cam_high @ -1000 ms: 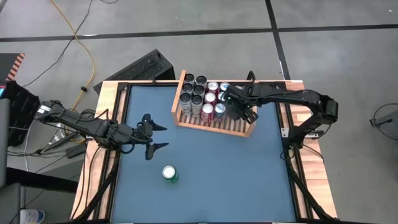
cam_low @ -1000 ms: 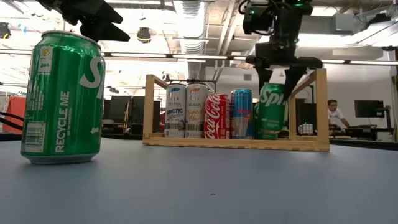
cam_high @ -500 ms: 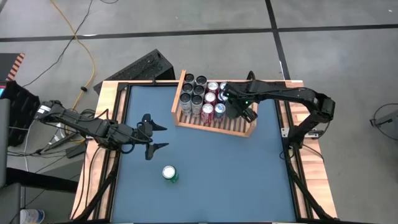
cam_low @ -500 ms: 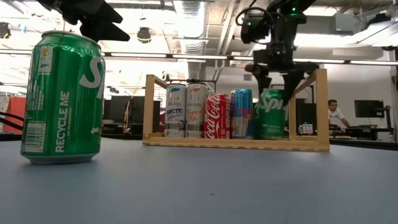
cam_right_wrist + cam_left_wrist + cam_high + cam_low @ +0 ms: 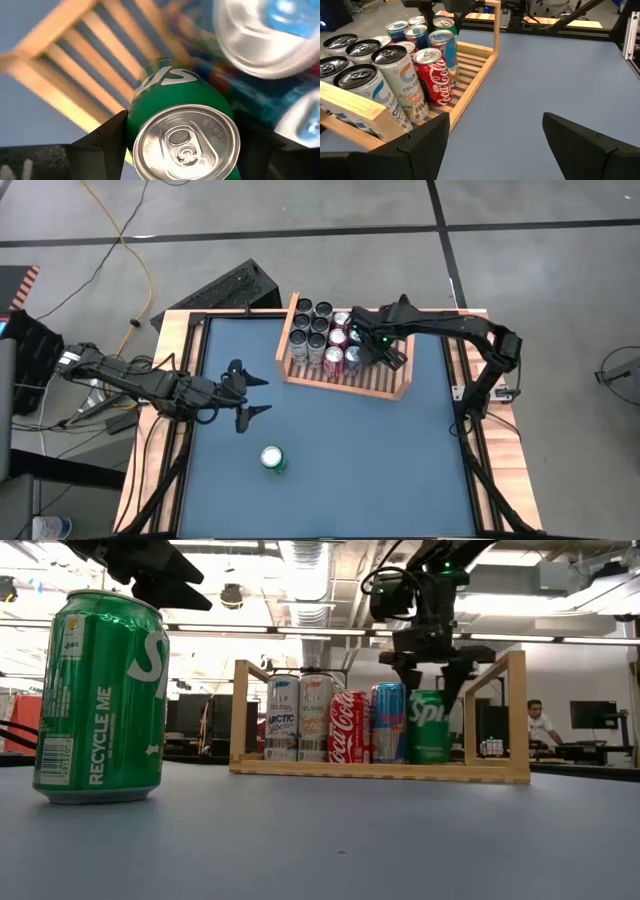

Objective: Place canned beverage on shelf
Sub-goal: Put the green soda can on the shelf aligned with the other green soda can

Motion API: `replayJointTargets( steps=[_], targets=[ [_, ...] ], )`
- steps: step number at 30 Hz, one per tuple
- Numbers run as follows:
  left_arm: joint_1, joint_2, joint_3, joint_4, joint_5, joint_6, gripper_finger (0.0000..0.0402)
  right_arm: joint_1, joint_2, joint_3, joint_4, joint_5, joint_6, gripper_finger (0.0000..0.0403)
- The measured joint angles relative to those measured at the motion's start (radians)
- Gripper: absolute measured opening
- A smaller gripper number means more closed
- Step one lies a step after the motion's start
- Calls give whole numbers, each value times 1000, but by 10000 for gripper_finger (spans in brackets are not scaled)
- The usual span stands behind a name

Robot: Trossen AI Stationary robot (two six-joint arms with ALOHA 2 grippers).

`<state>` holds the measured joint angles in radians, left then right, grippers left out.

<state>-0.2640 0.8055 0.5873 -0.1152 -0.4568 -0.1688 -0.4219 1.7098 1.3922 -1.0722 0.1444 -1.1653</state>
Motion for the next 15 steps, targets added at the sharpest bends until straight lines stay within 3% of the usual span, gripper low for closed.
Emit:
replayJointTargets(
  steps=[15],
  targets=[
    [12,0,0,-1,6,4,306,-39,0,8,-35,-14,-16,281]
  ],
)
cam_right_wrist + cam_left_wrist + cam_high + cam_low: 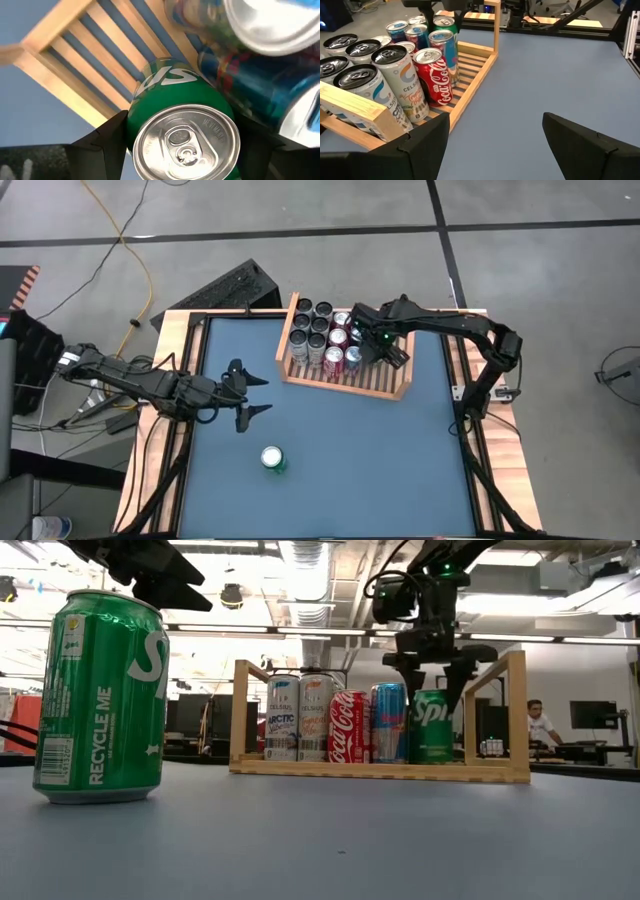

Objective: Place canned beverage on shelf
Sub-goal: Put the green soda can on the shelf aligned with the other green soda can

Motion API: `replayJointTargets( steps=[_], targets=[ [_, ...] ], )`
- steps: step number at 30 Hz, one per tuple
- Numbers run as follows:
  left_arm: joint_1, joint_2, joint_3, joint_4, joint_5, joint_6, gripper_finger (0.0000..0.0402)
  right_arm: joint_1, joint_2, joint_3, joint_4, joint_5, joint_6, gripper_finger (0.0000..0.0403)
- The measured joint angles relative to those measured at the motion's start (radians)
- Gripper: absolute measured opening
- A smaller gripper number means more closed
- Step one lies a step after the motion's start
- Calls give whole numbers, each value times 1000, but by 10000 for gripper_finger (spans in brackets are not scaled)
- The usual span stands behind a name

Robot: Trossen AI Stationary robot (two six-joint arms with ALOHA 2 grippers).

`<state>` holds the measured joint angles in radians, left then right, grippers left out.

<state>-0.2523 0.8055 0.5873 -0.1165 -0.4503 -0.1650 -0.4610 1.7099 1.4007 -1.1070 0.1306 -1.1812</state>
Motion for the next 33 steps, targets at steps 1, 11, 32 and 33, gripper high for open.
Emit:
replayJointTargets(
  steps=[1,11,32,33],
  targets=[
    [0,0,0,0,0,0,306,0,0,-3,2,-3,0,281],
    [0,0,0,0,0,5,306,0,-4,-29,23,-5,2,281],
    [0,0,0,0,0,6,306,4,-6,-28,75,6,19,349],
    [0,0,0,-1,0,6,306,4,-5,-25,70,8,25,349]
  ],
)
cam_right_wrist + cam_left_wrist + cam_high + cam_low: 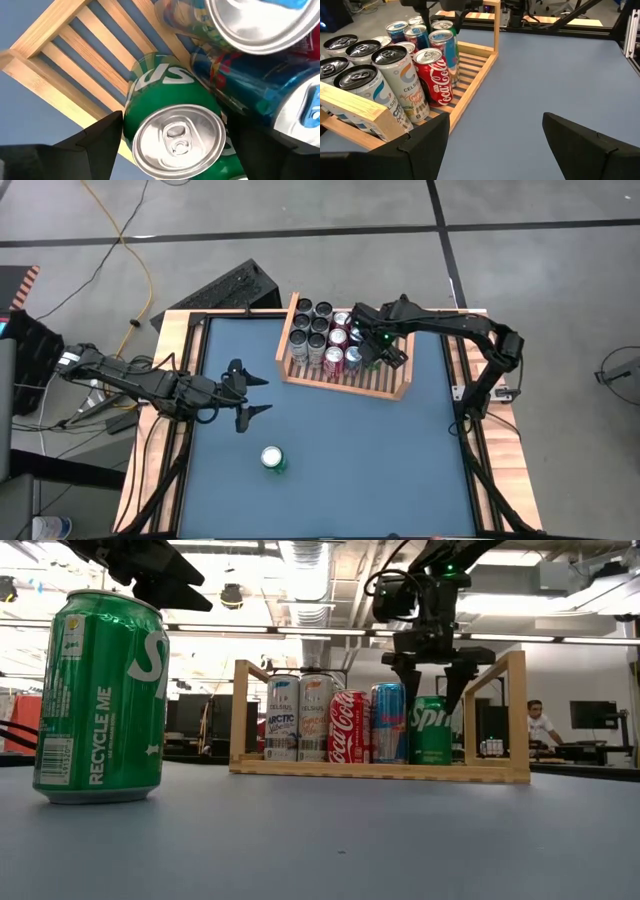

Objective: Place canned beverage on shelf
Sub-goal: Put the green soda can on the shelf aligned with the other green soda can, then adjust the green soda can on the shelf

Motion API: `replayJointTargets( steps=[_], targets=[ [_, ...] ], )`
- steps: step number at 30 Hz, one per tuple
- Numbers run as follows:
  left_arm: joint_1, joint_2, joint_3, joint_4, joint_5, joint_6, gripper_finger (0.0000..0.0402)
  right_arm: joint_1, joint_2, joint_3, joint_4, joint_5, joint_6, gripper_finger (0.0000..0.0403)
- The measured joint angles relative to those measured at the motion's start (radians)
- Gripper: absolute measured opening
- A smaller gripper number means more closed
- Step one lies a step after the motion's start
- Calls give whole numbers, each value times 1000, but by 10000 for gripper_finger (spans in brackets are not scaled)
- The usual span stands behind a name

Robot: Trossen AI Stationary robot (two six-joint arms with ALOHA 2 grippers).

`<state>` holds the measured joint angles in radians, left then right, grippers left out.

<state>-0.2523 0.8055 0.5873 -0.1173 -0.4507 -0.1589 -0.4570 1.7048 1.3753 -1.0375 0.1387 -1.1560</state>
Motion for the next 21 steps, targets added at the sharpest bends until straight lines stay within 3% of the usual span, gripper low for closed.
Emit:
replayJointTargets(
  steps=[12,21],
  targets=[
    [0,0,0,-5,0,7,306,8,4,109,-92,23,48,349],
    [0,0,0,-3,0,35,306,18,-8,112,-200,83,183,349]
  ],
)
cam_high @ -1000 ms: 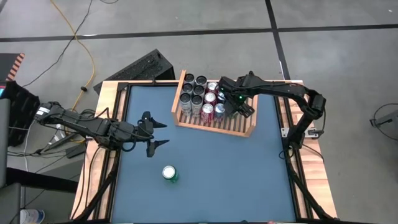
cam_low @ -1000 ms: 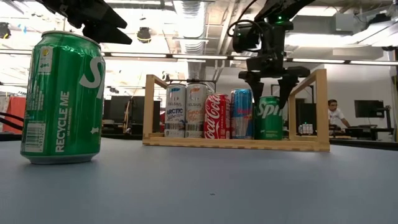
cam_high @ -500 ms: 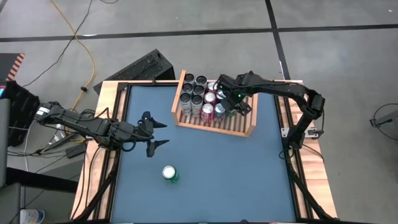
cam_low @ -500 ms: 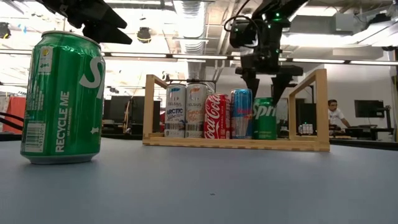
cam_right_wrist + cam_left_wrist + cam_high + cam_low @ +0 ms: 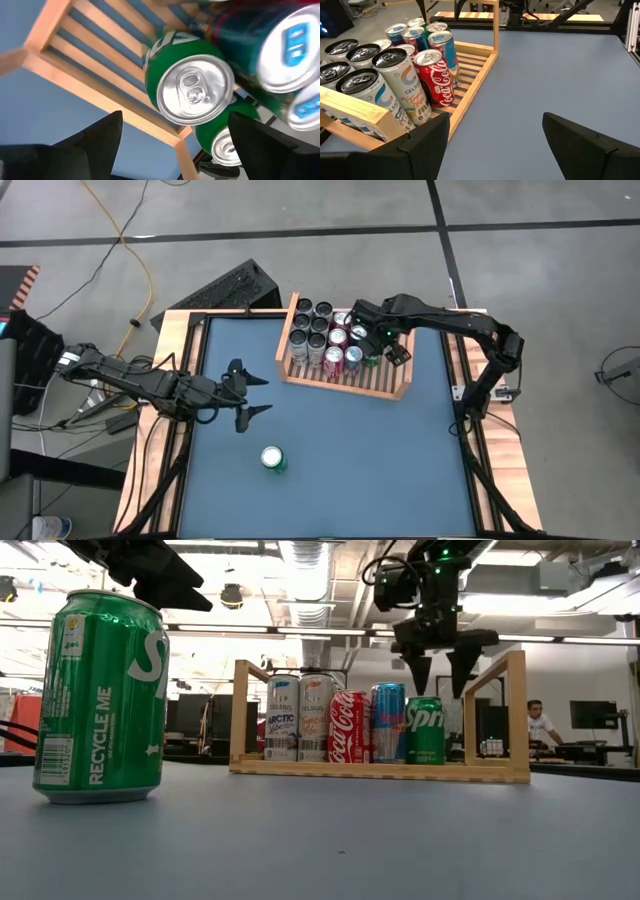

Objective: Place canned beverage on shelf
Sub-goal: Adjust the green soda can on the shelf

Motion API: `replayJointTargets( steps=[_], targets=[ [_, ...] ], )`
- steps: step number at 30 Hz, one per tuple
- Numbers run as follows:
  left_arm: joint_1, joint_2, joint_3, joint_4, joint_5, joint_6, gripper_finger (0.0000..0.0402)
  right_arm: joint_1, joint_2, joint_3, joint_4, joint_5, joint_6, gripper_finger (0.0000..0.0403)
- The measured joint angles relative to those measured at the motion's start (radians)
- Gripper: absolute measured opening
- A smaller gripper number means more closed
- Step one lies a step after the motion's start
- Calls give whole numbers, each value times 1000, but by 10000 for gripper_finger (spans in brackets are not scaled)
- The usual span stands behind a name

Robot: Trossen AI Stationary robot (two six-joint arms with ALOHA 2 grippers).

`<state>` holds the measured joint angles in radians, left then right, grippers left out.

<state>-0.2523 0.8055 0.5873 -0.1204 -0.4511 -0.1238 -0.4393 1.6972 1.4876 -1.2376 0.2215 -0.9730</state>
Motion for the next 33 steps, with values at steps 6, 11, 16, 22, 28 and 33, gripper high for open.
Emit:
replayJointTargets(
  steps=[6,11,16,22,28,33],
  targets=[
    [0,0,0,5,0,-13,306,41,-61,2,23,-3,33,349],
    [0,0,0,18,0,-18,306,103,-131,2,21,-28,254,349],
    [3,0,0,41,23,-11,306,224,-173,2,92,-118,622,342],
    [43,0,0,70,119,-25,306,283,-150,4,107,244,750,327],
    [63,0,0,57,134,-54,306,57,-131,3,59,48,701,294],
    [64,0,0,56,136,-55,306,-98,-131,3,41,-4,647,282]
  ],
)
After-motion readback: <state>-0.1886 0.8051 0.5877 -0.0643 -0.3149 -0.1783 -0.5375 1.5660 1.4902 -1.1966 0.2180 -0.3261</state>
